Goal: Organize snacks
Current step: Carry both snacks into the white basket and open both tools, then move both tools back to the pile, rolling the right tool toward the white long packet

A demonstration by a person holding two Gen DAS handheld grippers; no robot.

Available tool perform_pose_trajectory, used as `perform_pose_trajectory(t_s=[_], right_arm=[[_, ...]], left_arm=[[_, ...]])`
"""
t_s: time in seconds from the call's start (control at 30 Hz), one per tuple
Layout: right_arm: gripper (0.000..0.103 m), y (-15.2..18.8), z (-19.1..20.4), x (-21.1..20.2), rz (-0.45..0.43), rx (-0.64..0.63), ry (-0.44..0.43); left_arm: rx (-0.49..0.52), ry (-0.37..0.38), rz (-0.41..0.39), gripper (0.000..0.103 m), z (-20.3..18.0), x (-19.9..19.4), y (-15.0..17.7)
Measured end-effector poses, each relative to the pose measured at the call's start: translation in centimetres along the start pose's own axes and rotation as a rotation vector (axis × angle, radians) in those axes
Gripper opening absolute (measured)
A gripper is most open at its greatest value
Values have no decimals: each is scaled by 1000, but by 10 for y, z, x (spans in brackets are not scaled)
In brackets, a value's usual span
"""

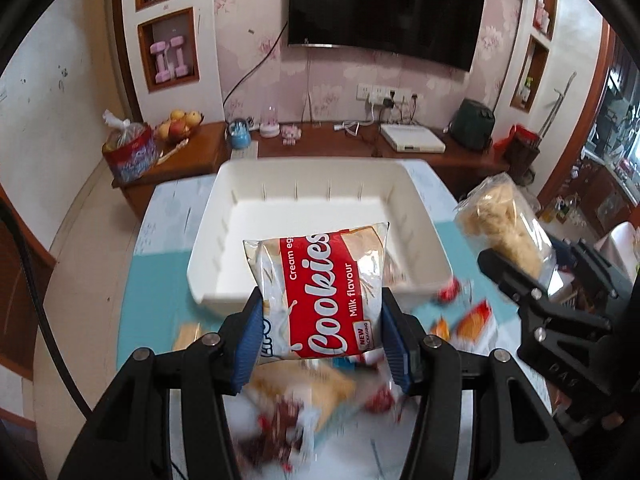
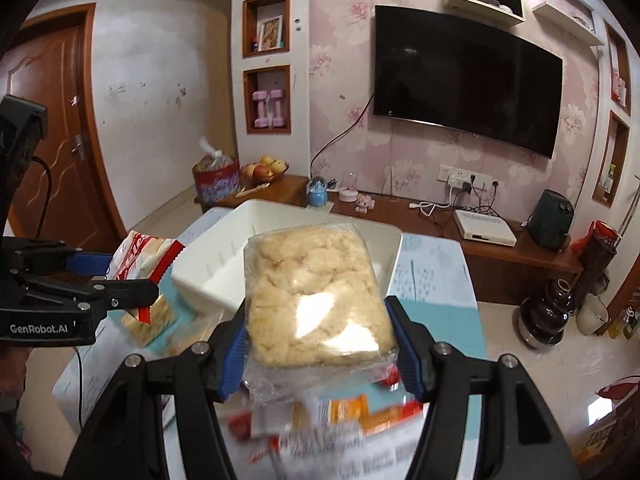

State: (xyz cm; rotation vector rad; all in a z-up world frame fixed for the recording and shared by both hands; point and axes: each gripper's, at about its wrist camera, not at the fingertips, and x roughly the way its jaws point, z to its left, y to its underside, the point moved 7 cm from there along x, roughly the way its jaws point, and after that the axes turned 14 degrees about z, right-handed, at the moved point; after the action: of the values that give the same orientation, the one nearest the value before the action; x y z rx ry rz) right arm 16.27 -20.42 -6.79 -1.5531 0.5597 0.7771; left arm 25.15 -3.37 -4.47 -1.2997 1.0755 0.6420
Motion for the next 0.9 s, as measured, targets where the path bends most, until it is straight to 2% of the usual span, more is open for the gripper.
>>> perform_pose_trajectory(t_s=[0.17,0.33,0.5,0.63,0.9], right_arm=[[62,-22,-6,25,-45,5,17],[63,-31,-6,49,-77,-22,37],[63,-32,0,66,-79,-48,32],[66,-30,3,74,-59,-56,33],[72,-34,-6,56,-72,7,24]], left_arm=[[-20,28,-39,52,9,23,-33],[-26,32,-64,53,15,48,-50],[-5,21,-79,56,15,65,-56],[-4,31,-54,63,14,72,-54],[-16,29,-56,71,13,51,-42]])
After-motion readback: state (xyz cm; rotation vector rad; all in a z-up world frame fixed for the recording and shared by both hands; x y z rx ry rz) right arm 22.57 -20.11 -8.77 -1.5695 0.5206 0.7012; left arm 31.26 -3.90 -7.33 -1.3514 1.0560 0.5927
